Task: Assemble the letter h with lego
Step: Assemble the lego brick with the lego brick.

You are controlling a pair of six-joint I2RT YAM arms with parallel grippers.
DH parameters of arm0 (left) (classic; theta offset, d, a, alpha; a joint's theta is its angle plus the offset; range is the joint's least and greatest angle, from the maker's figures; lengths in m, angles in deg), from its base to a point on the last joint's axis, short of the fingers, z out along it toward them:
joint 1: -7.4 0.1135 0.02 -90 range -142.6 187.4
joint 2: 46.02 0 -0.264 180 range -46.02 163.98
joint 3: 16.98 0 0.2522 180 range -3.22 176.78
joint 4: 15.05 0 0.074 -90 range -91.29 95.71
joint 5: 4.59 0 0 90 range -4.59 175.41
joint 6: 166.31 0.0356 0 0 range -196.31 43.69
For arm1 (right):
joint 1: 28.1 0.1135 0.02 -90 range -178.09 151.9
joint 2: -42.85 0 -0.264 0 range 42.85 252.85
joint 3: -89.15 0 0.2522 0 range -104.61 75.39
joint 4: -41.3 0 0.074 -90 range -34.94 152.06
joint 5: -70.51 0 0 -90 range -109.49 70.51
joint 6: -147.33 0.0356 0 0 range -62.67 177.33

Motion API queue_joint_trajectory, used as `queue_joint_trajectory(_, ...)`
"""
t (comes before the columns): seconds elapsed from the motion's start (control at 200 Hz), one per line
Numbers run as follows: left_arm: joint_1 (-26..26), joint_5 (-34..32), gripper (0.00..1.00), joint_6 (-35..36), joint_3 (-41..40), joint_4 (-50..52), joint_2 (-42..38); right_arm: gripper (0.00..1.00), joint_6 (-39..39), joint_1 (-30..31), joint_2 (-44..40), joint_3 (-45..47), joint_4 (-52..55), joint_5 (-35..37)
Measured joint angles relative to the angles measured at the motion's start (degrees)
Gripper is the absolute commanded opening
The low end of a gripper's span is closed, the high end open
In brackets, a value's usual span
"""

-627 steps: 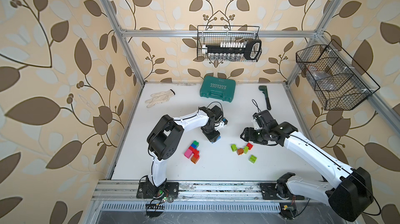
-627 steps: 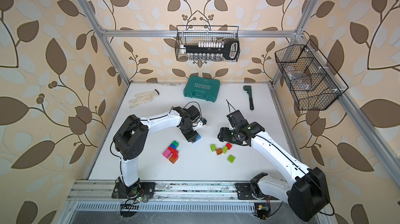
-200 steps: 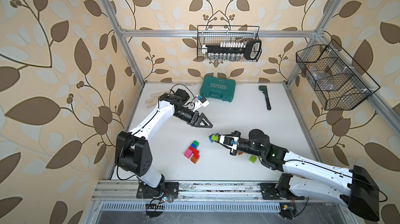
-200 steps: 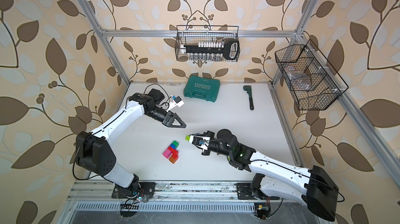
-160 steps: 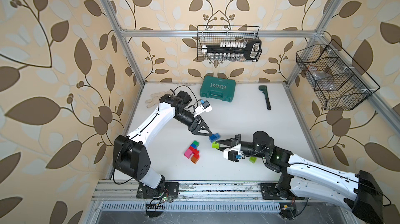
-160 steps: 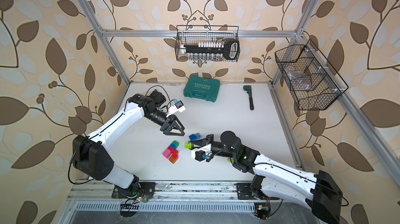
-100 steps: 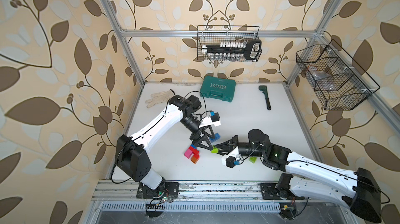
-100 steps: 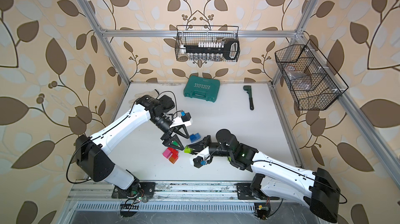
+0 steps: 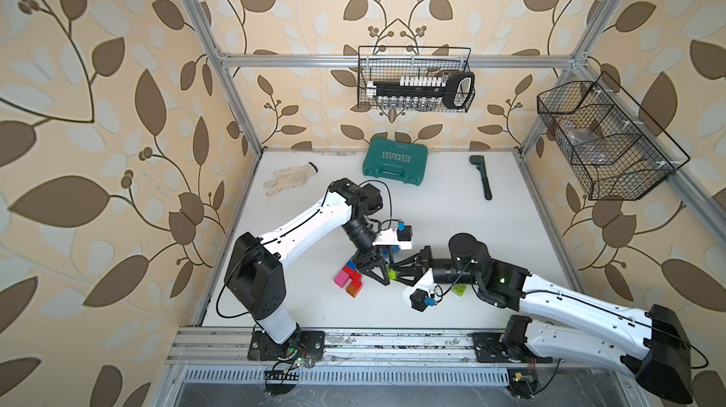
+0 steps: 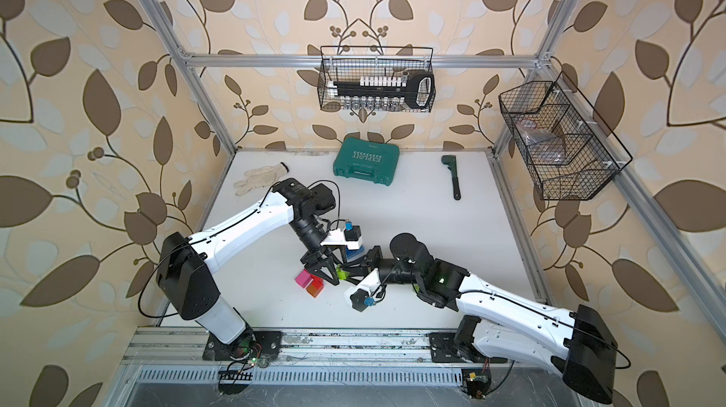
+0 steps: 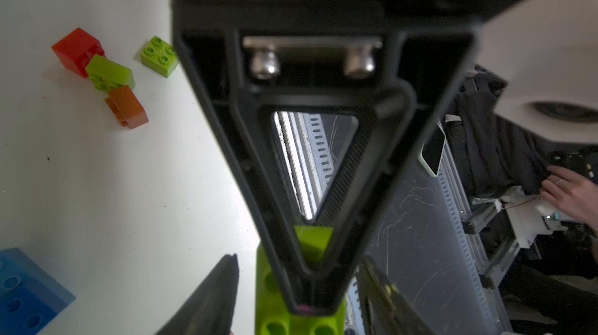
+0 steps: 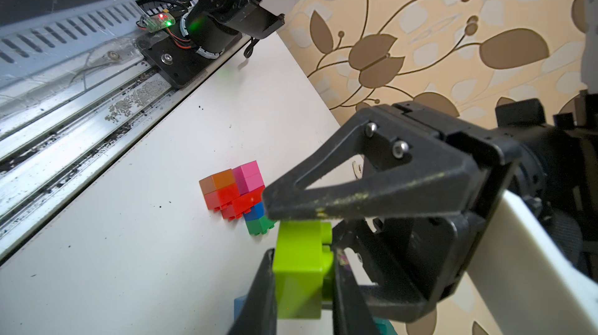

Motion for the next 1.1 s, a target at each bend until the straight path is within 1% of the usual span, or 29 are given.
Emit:
queue_joint_trajectory(0.085,-0.31,-0.02,0.42,0.37,0.90,0.72,0.26,0.12,-0.52,0.04,0.00,-0.17,0.17,-0.02)
queue_joint_trajectory(0.115,-0.50,0.04,0.39,0.44,1.31,1.05,0.39,0.14,-0.68,0.04,0.00,-0.17,0.31,-0.02)
queue_joint_trajectory(0.22,-0.55,0.11,0.36,0.33,2.99,2.43,1.60,0.24,-0.92,0.04,0.00,-0.20,0.48,-0.20)
queue_joint_trajectory(0.25,-0.55,0.11,0.36,0.35,3.45,2.97,2.03,0.29,-0.92,0.02,0.00,-0.20,0.48,-0.09)
queue_joint_trajectory(0.3,-0.55,0.11,0.36,0.31,3.80,3.61,2.71,0.39,-0.79,0.02,0.00,-0.20,0.74,0.02)
queue_joint_trajectory(0.37,-0.55,-0.13,0.33,-0.26,3.89,3.72,3.37,0.48,-0.74,0.13,-0.15,-0.15,1.20,0.15)
queue_joint_trajectory(0.4,-0.55,-0.59,0.30,-0.61,3.91,3.74,3.56,0.57,-0.33,0.11,-0.33,0.02,1.36,0.33)
queue_joint_trajectory(0.42,-0.55,-0.83,0.29,-0.87,3.98,3.74,3.69,0.61,-0.44,0.13,-0.48,0.17,1.38,0.55)
queue_joint_trajectory(0.505,-0.55,-2.43,0.27,-2.97,4.09,2.71,4.02,0.67,1.29,0.09,-1.53,1.88,1.09,1.14)
queue_joint_trajectory(0.555,-0.52,-3.72,0.26,-4.39,4.09,1.51,4.17,0.68,2.38,0.00,-2.19,3.19,0.59,1.38)
queue_joint_trajectory(0.59,-0.52,-5.05,0.24,-6.01,4.02,0.11,4.24,0.68,4.17,-0.11,-2.86,4.52,-0.22,1.88)
queue_joint_trajectory(0.67,-0.46,-9.11,0.24,-11.47,3.56,-4.52,4.48,0.69,9.20,-0.81,-4.48,8.17,-2.84,3.17)
queue_joint_trajectory(0.69,-0.39,-10.27,0.25,-12.98,3.30,-6.03,4.50,0.70,10.43,-1.07,-4.79,8.98,-3.63,3.45)
queue_joint_trajectory(0.73,-0.07,-12.28,0.31,-16.94,2.47,-9.31,4.50,0.71,14.49,-2.16,-5.16,10.95,-5.79,3.96)
queue_joint_trajectory(0.835,1.03,-18.82,0.29,-27.43,-1.60,-19.19,4.42,0.72,25.16,-6.16,-4.15,14.99,-11.21,5.31)
queue_joint_trajectory(0.95,1.49,-27.43,0.28,-36.11,-5.75,-26.36,4.48,0.73,36.85,-9.20,-1.09,17.70,-16.06,10.47)
queue_joint_trajectory(1.045,1.36,-32.65,0.29,-40.81,-6.01,-29.05,5.27,0.73,45.24,-11.50,0.66,17.86,-16.57,15.47)
queue_joint_trajectory(1.1,1.27,-34.60,0.29,-42.58,-5.97,-30.32,6.36,0.73,49.03,-12.90,0.92,17.79,-16.46,17.59)
